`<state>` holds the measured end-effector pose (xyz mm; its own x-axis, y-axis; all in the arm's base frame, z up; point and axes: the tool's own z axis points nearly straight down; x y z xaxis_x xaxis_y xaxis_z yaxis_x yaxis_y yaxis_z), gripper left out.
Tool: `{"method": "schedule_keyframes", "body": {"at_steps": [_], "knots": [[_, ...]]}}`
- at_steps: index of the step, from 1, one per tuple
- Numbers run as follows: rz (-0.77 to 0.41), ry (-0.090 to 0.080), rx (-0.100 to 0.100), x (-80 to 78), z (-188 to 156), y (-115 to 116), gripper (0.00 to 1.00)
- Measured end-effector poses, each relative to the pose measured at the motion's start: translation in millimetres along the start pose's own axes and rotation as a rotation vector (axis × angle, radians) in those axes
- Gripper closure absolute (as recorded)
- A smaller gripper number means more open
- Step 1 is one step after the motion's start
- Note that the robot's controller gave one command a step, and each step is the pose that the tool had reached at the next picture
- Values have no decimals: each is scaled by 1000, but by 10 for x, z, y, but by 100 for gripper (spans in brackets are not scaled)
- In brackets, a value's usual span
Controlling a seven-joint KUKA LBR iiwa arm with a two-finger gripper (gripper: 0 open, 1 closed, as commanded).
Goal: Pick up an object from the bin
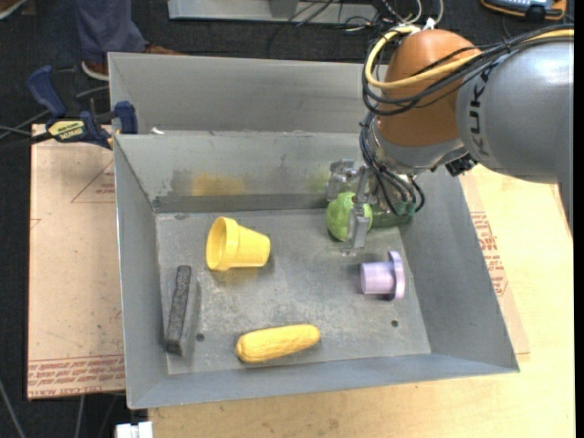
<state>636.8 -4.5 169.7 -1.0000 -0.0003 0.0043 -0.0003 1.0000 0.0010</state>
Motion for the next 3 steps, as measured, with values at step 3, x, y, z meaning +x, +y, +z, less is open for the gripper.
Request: {"method": "schedule_keyframes", "body": {"at_steps": [3], "knots": [[-108,-31,-7,203,839,-525,0]]}}
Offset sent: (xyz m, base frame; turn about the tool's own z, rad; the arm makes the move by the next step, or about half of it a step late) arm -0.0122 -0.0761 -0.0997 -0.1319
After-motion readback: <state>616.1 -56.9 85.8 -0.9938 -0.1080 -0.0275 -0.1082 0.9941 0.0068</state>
